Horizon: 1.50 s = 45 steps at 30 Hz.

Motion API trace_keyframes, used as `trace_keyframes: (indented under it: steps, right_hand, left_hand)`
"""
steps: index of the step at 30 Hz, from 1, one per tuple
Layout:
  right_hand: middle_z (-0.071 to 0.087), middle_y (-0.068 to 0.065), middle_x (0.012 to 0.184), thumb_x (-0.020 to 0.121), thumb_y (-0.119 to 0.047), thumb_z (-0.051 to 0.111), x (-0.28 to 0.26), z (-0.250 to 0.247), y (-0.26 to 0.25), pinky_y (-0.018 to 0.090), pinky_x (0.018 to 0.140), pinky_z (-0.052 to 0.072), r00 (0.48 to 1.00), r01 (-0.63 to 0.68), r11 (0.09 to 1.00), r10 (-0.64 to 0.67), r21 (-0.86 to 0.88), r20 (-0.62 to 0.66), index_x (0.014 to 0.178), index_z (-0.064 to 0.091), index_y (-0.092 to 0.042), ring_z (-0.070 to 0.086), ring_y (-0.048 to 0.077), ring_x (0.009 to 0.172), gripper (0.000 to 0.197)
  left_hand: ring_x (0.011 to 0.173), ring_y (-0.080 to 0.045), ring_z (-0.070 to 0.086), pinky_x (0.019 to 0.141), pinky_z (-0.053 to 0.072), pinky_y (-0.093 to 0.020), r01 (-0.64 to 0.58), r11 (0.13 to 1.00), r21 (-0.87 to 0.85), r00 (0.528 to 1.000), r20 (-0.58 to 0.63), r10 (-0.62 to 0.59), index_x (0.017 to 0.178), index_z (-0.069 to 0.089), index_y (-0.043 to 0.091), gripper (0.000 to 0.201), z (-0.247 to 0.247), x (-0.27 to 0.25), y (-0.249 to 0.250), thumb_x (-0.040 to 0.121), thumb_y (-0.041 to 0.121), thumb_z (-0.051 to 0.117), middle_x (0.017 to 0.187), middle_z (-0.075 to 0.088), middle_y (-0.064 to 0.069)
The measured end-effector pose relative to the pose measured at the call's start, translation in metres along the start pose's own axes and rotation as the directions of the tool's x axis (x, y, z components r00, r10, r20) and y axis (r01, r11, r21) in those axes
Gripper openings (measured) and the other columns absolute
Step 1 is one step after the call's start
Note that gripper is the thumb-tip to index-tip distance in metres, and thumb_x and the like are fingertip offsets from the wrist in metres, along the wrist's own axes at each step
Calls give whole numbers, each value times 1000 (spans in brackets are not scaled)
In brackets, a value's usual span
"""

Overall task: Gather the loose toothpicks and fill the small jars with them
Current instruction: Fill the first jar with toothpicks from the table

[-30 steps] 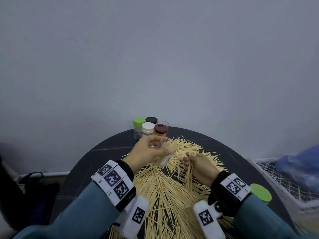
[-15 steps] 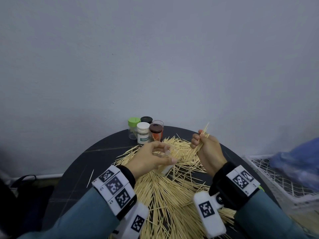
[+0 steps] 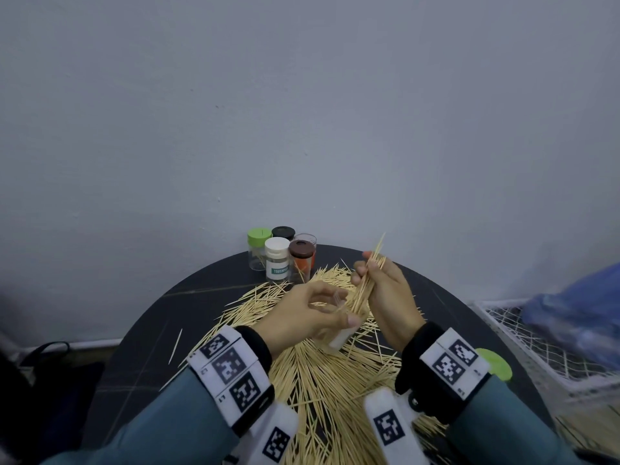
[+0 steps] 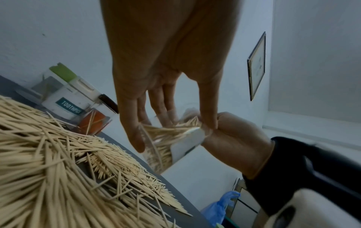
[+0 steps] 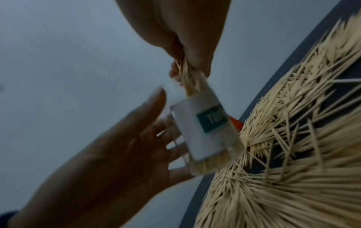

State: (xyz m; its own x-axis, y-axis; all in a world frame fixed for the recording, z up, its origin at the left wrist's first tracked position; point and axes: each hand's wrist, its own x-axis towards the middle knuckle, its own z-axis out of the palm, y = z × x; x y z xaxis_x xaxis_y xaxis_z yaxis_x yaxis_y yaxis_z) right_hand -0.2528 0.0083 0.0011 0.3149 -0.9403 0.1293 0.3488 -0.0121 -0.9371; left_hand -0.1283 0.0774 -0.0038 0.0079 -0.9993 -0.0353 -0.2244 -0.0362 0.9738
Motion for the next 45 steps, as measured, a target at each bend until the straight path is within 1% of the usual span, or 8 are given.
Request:
trace_keyframes:
  steps: [4,10,12,19,23,28,32,45]
  right_hand:
    - [53,0,71,101,-9,30,-4,2,-1,20,53,50,998,-14,997,10,72,56,100,50,-9,56,7,58,20]
    - [56,6,77,100,-4,31,-10,3,0,30,73,54,992,-69,974,44,214,119,98,54,-6,58,14,70,23]
    - [54,5,75,99,-3,30,-10,4,-1,25,64,54,992,-59,973,33,222,120,97,53,-6,56,13,67,24]
    - [54,2,74,100,-4,29,-6,4,-1,22,58,51,991,3,998,-12,67,132,99,51,-9,54,11,64,23]
    - [67,4,82,100,-6,30,-8,6,4,31,77,53,985,12,1000,-9,-14,174,94,50,-12,64,19,85,22]
    - [68,-3,114,99,-16,37,-8,2,11,43,109,34,968,16,975,41,-224,249,95,56,-14,55,15,118,20]
    - [67,-3,116,101,-33,29,-4,-3,7,47,108,33,967,8,976,48,-218,251,91,60,-14,57,17,117,38]
    - [58,-7,126,99,-27,36,-1,-14,16,46,113,21,934,-54,903,197,-427,299,79,62,-24,43,14,127,33]
  left_hand:
    - [102,-14,63,74,56,-27,1,997,-80,1000,-10,-2,119,58,19,43,-2,-1,2,78,22,72,117,61,0]
    - [101,-19,64,73,57,-36,17,989,-148,999,-48,-24,112,60,19,37,-3,0,1,77,21,73,117,63,-5]
    - [100,-17,64,72,57,-33,13,990,-141,999,-49,-20,115,59,19,41,-3,0,2,77,22,73,117,63,-3]
    - [105,-14,60,72,54,-29,9,997,-80,998,-58,-14,107,59,26,38,-2,-2,1,73,26,75,116,61,2]
    - [106,-14,60,77,54,-32,20,997,-74,996,-88,-26,105,58,26,33,-4,0,0,77,23,74,118,61,1]
    - [105,-10,57,74,54,-29,19,998,-57,992,-122,-26,121,56,18,49,-5,0,-2,76,24,75,119,59,1]
    - [102,-7,58,71,54,-26,3,998,-62,993,-121,-11,115,57,24,41,-4,1,1,77,23,74,115,59,6]
    - [111,-10,55,75,50,-27,26,999,-30,990,-137,-30,123,56,20,52,-9,1,-3,75,26,75,116,58,6]
